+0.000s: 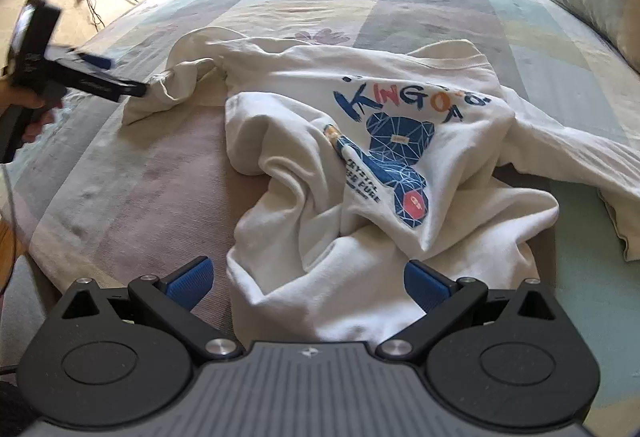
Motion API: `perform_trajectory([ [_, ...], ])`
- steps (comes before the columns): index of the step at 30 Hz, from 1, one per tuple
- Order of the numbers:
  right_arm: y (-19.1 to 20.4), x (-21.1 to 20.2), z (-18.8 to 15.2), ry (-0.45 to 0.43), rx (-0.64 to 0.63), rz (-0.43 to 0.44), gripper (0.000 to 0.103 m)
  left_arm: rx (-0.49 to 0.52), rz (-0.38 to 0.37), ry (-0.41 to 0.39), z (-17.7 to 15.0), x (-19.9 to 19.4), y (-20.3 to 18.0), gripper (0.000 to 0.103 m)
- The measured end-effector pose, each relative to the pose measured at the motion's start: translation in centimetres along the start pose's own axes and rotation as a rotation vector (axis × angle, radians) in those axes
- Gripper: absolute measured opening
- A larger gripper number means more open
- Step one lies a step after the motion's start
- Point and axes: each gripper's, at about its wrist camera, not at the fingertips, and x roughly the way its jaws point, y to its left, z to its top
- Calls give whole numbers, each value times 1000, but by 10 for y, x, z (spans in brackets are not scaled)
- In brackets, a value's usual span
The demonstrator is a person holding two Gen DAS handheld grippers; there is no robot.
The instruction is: Fold clothes
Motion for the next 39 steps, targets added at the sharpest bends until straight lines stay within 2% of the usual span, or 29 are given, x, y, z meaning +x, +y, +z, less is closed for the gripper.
perform_trajectory([
  [4, 1, 0, 0, 3, 3, -4, 103, 98, 39, 22, 16, 33, -41, 102],
  [8, 0, 0, -2, 8, 2, -18, 103, 174, 172, 52, 19, 64, -63, 103],
  [10, -3, -1, -4, 7, 9, -22, 103, 159, 208, 53, 16, 64, -56, 103],
  [13, -9, 1, -6, 9, 27, -19, 103, 214, 323, 68, 4, 61, -40, 103],
  [17, -9, 8, -6, 11, 38, -9, 103, 195, 406, 94, -16, 56, -4, 103],
  [21, -4, 11, -5, 13, 29, -2, 103, 118, 403, 76, -30, 47, 22, 102],
  [23, -1, 11, -5, 14, 22, 2, 103, 111, 356, 55, -35, 43, 22, 102],
  [25, 0, 12, -4, 16, 19, -1, 103, 164, 306, 19, -37, 35, 8, 102],
  [27, 1, 12, -3, 18, 14, -4, 103, 256, 292, -11, -35, 33, -13, 102],
  [31, 4, 14, -4, 28, 8, -4, 103, 451, 328, -69, -26, 37, -53, 102],
  [33, 5, 14, -5, 32, 7, -4, 103, 484, 344, -56, -18, 49, -64, 102],
  [35, 6, 13, -6, 33, 6, -4, 103, 462, 342, -29, -13, 62, -64, 102],
  [39, 4, 11, -8, 31, 10, -8, 103, 312, 342, 8, -14, 73, -34, 103],
])
